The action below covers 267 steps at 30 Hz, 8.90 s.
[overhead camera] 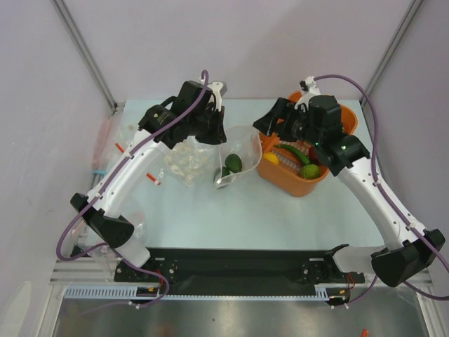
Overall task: Place the food in the zip-top bag and seal the zipper
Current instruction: Place the fake fruit in the zipper food storage bag, then pick up the fake vegetable from the bin, then place the fake vegetable in the zipper food storage bag, then pick up the fake fruit from the bin, then place the fake fruit in the zipper food storage bag.
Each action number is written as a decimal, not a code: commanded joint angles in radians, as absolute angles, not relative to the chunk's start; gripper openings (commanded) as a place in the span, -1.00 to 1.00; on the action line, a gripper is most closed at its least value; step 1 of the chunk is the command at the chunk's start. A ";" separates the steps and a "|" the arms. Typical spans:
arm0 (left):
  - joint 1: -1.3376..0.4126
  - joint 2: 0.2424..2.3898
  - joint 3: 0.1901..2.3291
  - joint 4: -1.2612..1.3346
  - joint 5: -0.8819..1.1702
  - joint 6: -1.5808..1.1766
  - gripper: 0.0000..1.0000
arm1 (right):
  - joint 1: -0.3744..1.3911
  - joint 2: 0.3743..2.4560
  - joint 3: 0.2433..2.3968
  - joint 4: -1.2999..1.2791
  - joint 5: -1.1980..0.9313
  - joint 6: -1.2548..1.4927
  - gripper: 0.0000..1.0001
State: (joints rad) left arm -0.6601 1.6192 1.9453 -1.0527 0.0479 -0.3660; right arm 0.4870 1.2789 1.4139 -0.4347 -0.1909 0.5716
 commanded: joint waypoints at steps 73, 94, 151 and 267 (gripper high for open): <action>-0.652 1.560 1.917 -0.956 0.072 -0.344 -1.00 | 0.166 1.798 1.595 -0.582 -0.096 0.199 -0.48; -0.652 1.589 1.931 -0.957 0.100 -0.356 -0.99 | 0.245 1.293 1.451 -0.338 -0.595 0.514 -0.58; -0.603 1.614 2.022 -0.997 0.331 -0.425 -0.99 | 0.526 1.176 1.373 -0.285 0.192 0.343 0.34; -0.603 1.637 1.988 -0.934 0.322 -0.442 -0.99 | 0.290 1.177 1.421 -0.265 -0.733 0.462 -0.10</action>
